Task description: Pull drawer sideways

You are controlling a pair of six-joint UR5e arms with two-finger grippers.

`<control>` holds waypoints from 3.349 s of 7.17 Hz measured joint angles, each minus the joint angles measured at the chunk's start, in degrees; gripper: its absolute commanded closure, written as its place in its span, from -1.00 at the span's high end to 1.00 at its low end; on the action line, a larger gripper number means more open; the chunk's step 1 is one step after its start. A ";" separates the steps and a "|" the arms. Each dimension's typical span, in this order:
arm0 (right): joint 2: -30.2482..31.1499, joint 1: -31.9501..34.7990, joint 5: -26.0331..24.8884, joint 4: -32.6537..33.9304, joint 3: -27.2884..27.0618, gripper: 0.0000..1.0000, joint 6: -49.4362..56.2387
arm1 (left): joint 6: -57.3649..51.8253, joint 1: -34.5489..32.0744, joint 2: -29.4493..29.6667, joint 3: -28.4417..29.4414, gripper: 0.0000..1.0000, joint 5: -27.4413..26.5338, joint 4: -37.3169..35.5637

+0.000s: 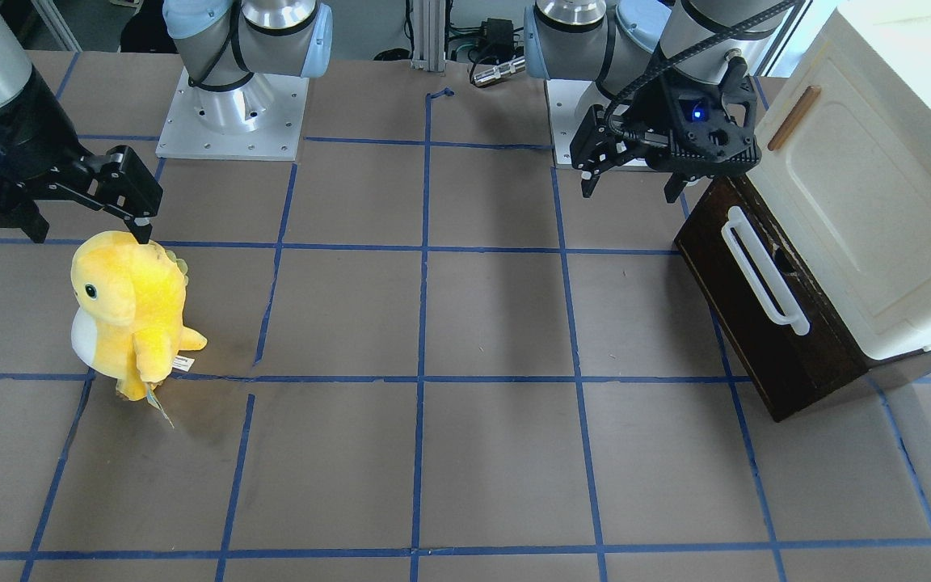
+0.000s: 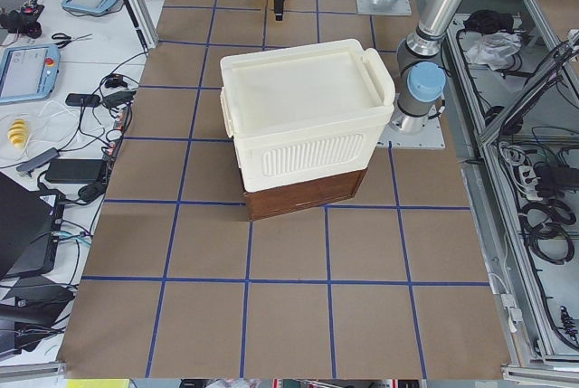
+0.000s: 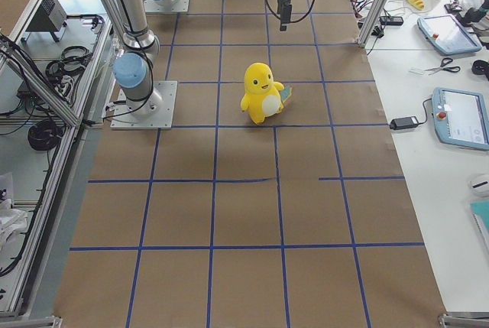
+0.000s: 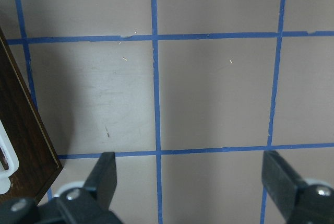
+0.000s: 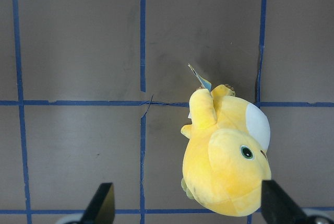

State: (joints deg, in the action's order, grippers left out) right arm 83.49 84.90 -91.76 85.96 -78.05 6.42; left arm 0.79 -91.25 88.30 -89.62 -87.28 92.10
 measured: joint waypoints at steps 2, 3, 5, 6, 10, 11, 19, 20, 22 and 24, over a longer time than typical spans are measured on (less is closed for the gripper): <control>0.00 0.00 0.00 0.00 0.00 1.00 0.00 | 0.09 -0.20 0.07 -0.16 1.00 -0.07 0.11; 0.00 0.00 0.00 0.00 0.00 1.00 0.00 | 0.51 -0.37 0.44 -0.51 1.00 -0.29 0.23; 0.00 0.00 0.00 -0.02 0.00 1.00 0.00 | 4.69 -0.90 1.53 -2.80 1.00 -1.57 -0.18; 0.00 0.00 0.00 -0.04 0.00 1.00 0.00 | 6.99 -1.82 2.08 -3.84 1.00 -3.80 -0.43; 0.00 0.00 0.00 0.00 0.00 1.00 0.00 | 15.59 -8.37 9.66 -9.70 1.00 -27.26 -2.80; 0.00 0.00 0.00 0.00 0.00 1.00 0.00 | 18.05 -9.48 11.85 -11.19 1.00 -32.78 -3.09; 0.00 0.00 0.04 0.00 0.00 1.00 0.00 | 26.33 -10.82 24.75 -17.68 1.00 -67.29 -0.22; 0.00 0.00 0.04 0.00 0.00 1.00 0.00 | 26.43 -10.33 25.06 -17.89 1.00 -68.84 0.81; 0.00 0.00 0.02 0.00 0.00 1.00 0.00 | 26.74 -8.47 25.57 -18.08 1.00 -70.19 2.44; 0.00 0.00 0.04 0.00 0.00 1.00 0.00 | 28.83 -6.52 25.52 -18.21 1.00 -71.49 4.37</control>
State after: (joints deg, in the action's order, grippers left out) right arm 83.49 84.90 -91.72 85.96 -78.05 6.42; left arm 29.62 -97.78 113.82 -107.83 -158.77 96.48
